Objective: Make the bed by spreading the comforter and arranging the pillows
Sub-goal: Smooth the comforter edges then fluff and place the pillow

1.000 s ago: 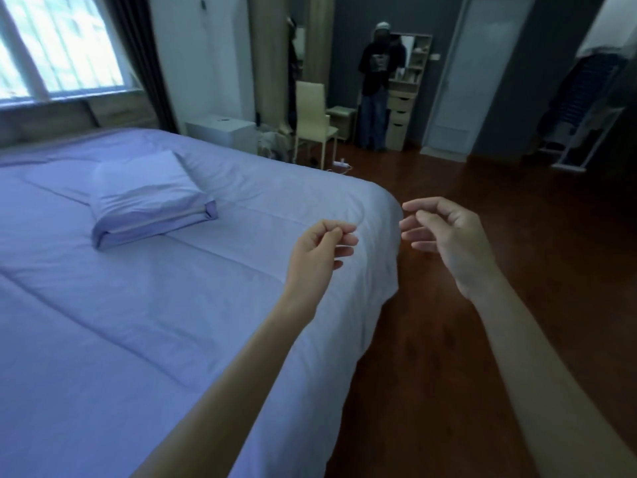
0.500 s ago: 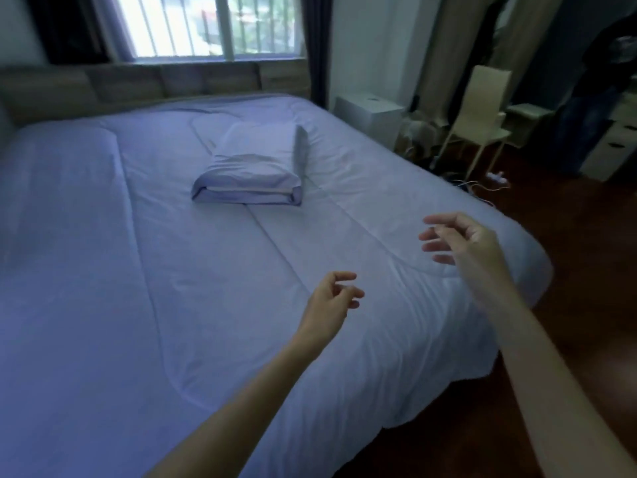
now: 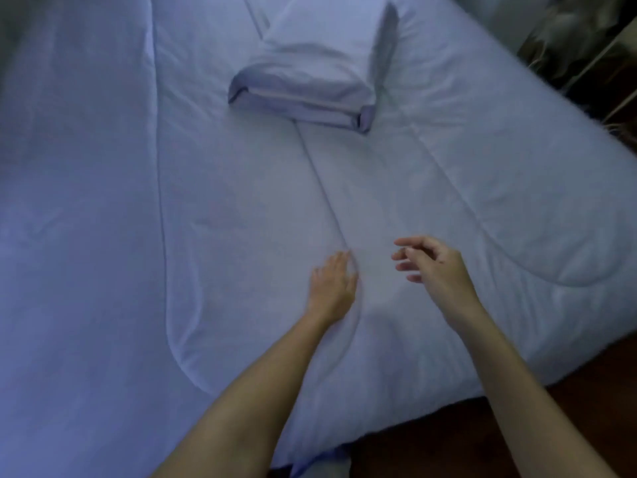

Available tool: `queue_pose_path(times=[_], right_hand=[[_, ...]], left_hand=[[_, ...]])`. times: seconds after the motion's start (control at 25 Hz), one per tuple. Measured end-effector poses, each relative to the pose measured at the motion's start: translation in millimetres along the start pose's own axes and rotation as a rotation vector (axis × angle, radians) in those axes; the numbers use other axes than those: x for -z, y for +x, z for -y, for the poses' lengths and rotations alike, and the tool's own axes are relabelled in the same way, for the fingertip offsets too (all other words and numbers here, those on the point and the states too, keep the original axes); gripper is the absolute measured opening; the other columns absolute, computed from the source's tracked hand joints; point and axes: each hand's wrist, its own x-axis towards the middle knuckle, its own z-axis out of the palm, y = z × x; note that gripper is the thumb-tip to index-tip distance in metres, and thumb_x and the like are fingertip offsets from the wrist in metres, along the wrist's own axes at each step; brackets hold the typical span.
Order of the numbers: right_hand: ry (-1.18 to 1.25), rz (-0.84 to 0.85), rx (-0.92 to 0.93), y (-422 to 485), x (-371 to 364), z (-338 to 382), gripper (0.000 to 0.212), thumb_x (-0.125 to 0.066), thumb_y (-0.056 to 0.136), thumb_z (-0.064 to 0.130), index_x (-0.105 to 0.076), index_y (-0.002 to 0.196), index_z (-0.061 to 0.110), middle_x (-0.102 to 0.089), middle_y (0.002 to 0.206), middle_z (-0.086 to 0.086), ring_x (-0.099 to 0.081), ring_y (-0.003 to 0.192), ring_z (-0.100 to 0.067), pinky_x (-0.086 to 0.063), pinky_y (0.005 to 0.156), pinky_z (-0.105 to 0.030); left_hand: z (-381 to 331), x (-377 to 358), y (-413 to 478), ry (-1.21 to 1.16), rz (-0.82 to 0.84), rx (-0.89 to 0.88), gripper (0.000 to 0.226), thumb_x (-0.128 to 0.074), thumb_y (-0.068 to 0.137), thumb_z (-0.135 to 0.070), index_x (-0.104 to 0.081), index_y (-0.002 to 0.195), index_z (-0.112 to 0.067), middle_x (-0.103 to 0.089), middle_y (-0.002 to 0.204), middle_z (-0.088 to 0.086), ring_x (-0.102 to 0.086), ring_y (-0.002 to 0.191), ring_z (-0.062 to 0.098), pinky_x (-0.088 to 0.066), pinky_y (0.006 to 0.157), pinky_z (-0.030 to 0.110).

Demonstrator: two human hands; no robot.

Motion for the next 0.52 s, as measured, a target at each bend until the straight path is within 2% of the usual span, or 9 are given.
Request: queue_pose_path(times=[0.08,0.12,0.16,0.24,0.28,0.36,0.44,0.52], right_hand=[[-0.01,0.073,-0.027,18,-29,-14,0.024,-0.053,0.101,0.012,-0.074,0.109,0.022,-0.079,0.096,0.001,-0.074,0.086,-0.019,-0.054,0.074,-0.031],[-0.018,0.114,-0.048,26,-46,-18,0.024,-0.054,0.099,0.012,-0.074,0.109,0.022,-0.079,0.095,0.001,-0.074,0.085,-0.019,-0.055,0.074,-0.032],[-0.031,0.154,-0.067,31,-65,-23,0.023,-0.056,0.098,0.012,-0.074,0.108,0.022,-0.079,0.094,0.001,-0.074,0.084,-0.019,-0.056,0.076,-0.034],[-0.075,0.218,-0.037,38,-111,-38,0.021,-0.061,0.096,0.013,-0.075,0.109,0.022,-0.08,0.096,0.003,-0.074,0.087,-0.015,-0.058,0.085,-0.037],[-0.125,0.231,0.021,38,-134,-45,0.023,-0.064,0.095,0.016,-0.076,0.112,0.023,-0.079,0.102,0.004,-0.074,0.093,-0.014,-0.058,0.09,-0.037],[-0.291,0.265,0.195,31,-182,-61,0.036,-0.065,0.094,0.022,-0.071,0.129,0.023,-0.073,0.127,-0.001,-0.068,0.117,-0.022,-0.051,0.103,-0.039],[-0.567,0.434,0.374,17,-212,-79,0.054,-0.062,0.098,0.03,-0.054,0.151,0.023,-0.051,0.159,-0.005,-0.046,0.146,-0.027,-0.035,0.119,-0.051],[-0.869,0.552,0.551,15,-206,-106,0.064,-0.053,0.102,0.041,-0.038,0.162,0.025,-0.027,0.173,0.0,-0.021,0.161,-0.023,-0.016,0.126,-0.062]], left_hand=[[58,-1,-27,0.195,-0.013,-0.057,0.064,-0.032,0.103,-0.054,-0.027,0.161,-0.028,-0.025,0.169,-0.003,-0.027,0.155,0.024,-0.017,0.123,0.055],[77,13,-44,0.216,-0.072,-0.063,0.064,-0.034,0.102,-0.053,-0.029,0.161,-0.028,-0.028,0.168,-0.001,-0.028,0.154,0.026,-0.017,0.122,0.056],[93,30,-59,0.184,-0.144,-0.034,0.063,-0.038,0.101,-0.05,-0.035,0.159,-0.025,-0.035,0.165,0.004,-0.033,0.152,0.03,-0.019,0.121,0.057],[118,66,-91,0.122,-0.265,0.154,0.065,-0.04,0.097,-0.046,-0.044,0.153,-0.014,-0.044,0.159,0.014,-0.04,0.145,0.039,-0.023,0.117,0.06],[126,81,-107,0.124,-0.305,0.264,0.067,-0.04,0.096,-0.045,-0.044,0.152,-0.01,-0.044,0.157,0.018,-0.04,0.144,0.042,-0.023,0.116,0.062],[131,101,-134,0.163,-0.354,0.477,0.069,-0.041,0.096,-0.041,-0.039,0.153,-0.003,-0.038,0.159,0.024,-0.034,0.146,0.045,-0.019,0.117,0.065],[117,114,-151,0.155,-0.42,0.713,0.071,-0.039,0.096,-0.035,-0.031,0.155,0.004,-0.027,0.163,0.028,-0.022,0.151,0.046,-0.007,0.121,0.065],[86,124,-153,0.095,-0.484,0.86,0.069,-0.038,0.097,-0.027,-0.027,0.152,0.012,-0.021,0.163,0.032,-0.015,0.153,0.046,0.002,0.122,0.066]])
